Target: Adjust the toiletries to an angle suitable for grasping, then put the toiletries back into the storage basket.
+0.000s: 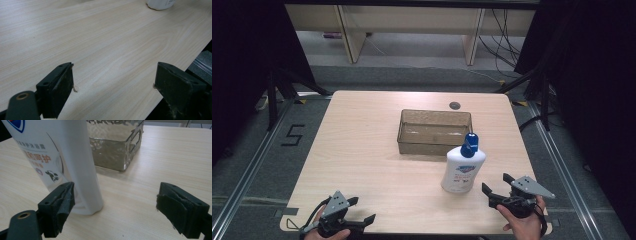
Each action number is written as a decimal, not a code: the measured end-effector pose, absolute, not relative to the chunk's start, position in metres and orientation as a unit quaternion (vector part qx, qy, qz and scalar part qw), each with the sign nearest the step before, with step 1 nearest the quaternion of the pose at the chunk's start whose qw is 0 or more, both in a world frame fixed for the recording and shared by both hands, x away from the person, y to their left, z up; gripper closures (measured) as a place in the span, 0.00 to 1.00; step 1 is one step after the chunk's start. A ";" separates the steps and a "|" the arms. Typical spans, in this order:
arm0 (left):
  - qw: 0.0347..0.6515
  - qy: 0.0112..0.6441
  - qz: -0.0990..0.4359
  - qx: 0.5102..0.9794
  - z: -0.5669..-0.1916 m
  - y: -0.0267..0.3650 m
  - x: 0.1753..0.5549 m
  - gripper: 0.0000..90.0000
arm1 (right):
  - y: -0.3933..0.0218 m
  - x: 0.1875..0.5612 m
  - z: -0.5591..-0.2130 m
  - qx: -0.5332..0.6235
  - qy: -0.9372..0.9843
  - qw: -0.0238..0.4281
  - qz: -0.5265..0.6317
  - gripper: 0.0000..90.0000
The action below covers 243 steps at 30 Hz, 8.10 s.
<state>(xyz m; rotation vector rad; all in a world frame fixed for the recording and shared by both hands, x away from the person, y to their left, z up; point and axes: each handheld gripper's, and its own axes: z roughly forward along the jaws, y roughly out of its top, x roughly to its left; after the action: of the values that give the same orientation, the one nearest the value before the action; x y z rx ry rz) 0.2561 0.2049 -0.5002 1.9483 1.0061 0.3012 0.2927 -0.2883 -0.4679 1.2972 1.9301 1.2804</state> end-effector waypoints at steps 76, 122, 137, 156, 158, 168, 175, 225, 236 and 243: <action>0.439 0.413 0.120 0.789 -0.504 0.205 0.259 0.16 | -0.255 0.281 -0.385 0.374 0.697 0.277 0.545 0.17; 0.446 0.414 0.116 0.785 -0.503 0.205 0.260 0.16 | -0.211 0.329 -0.358 0.340 0.709 0.275 0.553 0.33; 0.441 0.421 0.119 0.783 -0.502 0.205 0.260 0.16 | -0.208 0.333 -0.356 0.332 0.711 0.282 0.551 0.41; 0.449 0.410 0.118 0.785 -0.501 0.203 0.257 0.16 | -0.206 0.332 -0.356 0.336 0.704 0.288 0.556 0.68; 0.452 0.408 0.116 0.785 -0.501 0.203 0.257 0.16 | -0.207 0.332 -0.355 0.335 0.702 0.293 0.556 0.68; 0.449 0.408 0.117 0.787 -0.501 0.204 0.257 0.16 | -0.207 0.329 -0.355 0.339 0.703 0.292 0.552 0.68; 0.448 0.409 0.117 0.786 -0.502 0.203 0.257 0.16 | -0.206 0.328 -0.355 0.341 0.700 0.298 0.552 0.69; 0.452 0.413 0.116 0.782 -0.503 0.205 0.259 0.16 | -0.197 0.361 -0.293 0.322 0.686 0.286 0.586 0.69; 0.453 0.416 0.117 0.780 -0.503 0.204 0.259 0.16 | -0.197 0.375 -0.273 0.325 0.683 0.289 0.586 0.69; 0.450 0.416 0.117 0.782 -0.502 0.205 0.259 0.16 | -0.197 0.391 -0.261 0.332 0.681 0.292 0.584 0.69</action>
<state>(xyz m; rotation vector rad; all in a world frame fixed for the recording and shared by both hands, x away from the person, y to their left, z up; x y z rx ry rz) 0.2593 0.2050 -0.5018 1.9325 1.0283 0.2894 0.3906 -0.1973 -0.2612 0.8836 1.8144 1.5572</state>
